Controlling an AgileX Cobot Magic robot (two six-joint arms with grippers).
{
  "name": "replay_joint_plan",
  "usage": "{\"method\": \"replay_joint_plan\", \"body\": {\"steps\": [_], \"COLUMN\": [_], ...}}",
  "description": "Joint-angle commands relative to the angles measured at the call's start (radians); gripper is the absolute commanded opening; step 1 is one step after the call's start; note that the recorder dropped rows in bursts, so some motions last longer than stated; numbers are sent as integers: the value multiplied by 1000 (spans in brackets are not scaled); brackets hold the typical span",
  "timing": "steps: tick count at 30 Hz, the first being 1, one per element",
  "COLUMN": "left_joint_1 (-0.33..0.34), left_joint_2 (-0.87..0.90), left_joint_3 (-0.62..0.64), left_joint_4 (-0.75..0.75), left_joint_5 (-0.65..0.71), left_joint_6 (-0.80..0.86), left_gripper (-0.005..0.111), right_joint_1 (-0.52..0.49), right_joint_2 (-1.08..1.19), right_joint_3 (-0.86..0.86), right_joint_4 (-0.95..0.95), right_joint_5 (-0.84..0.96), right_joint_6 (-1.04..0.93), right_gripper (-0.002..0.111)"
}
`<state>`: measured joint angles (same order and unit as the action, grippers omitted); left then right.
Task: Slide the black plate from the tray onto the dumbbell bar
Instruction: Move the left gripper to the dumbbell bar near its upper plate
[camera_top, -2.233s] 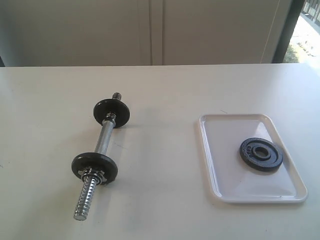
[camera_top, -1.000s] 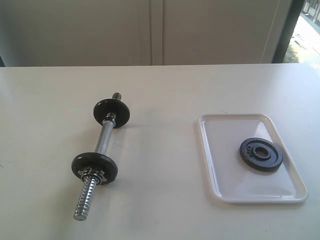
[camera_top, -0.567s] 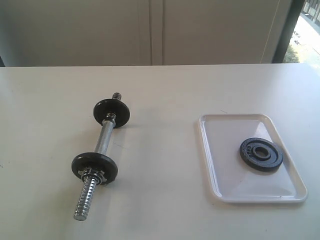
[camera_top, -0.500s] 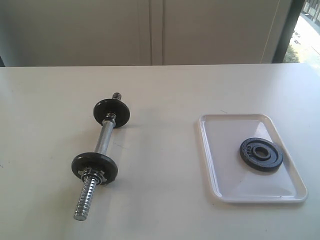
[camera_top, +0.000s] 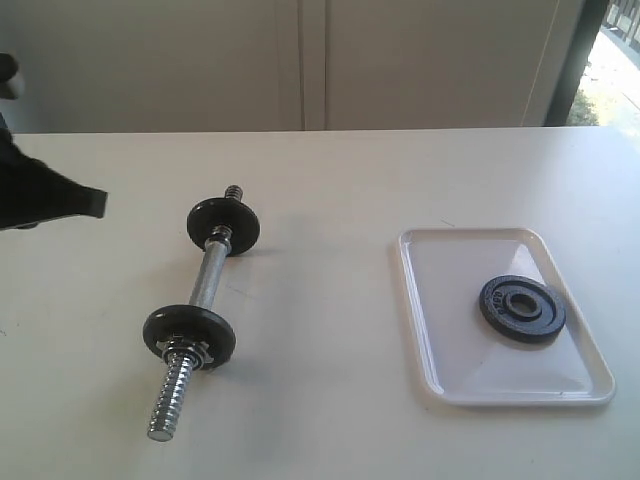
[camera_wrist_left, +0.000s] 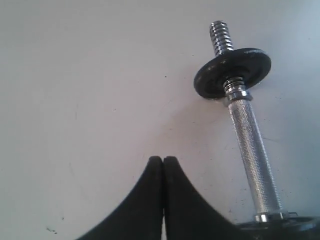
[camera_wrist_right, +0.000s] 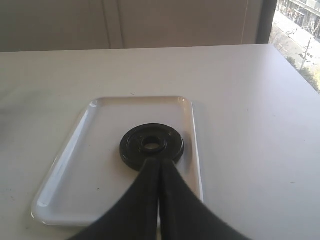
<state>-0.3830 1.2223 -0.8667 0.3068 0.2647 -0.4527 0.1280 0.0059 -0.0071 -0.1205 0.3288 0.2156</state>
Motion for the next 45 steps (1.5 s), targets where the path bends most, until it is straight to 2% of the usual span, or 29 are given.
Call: {"method": "replay_joint_plan", "body": {"steps": [1, 4, 7, 12, 14, 15, 17, 19, 20, 45], "left_joint_1": [-56, -72, -72, -72, -77, -84, -97, -107, -107, -107], "left_joint_2": [148, 253, 332, 454, 477, 493, 503, 514, 518, 683], "left_joint_3": [-153, -264, -333, -361, -361, -361, -361, -361, -361, -361], "left_joint_4": [-14, -82, -197, -307, -350, -391, -423, -436, -436, -440], "left_joint_5": [102, 160, 159, 153, 153, 152, 152, 141, 133, 7], "left_joint_6": [1, -1, -1, 31, 80, 136, 182, 207, 207, 213], "left_gripper": [0, 0, 0, 3, 13, 30, 49, 64, 66, 66], "right_joint_1": [3, 3, 3, 3, 3, 3, 3, 3, 3, 3], "right_joint_2": [-6, -6, -6, -6, -6, -6, -6, -6, -6, -6], "right_joint_3": [7, 7, 7, 7, 7, 7, 7, 7, 7, 7], "right_joint_4": [-7, -7, -7, -7, -7, -7, -7, -7, -7, -7], "right_joint_5": [-8, -8, -8, -8, -8, -8, -8, -8, -8, -8], "right_joint_6": [2, 2, 2, 2, 2, 2, 2, 2, 2, 2], "right_gripper": [0, 0, 0, 0, 0, 0, 0, 0, 0, 0]}}
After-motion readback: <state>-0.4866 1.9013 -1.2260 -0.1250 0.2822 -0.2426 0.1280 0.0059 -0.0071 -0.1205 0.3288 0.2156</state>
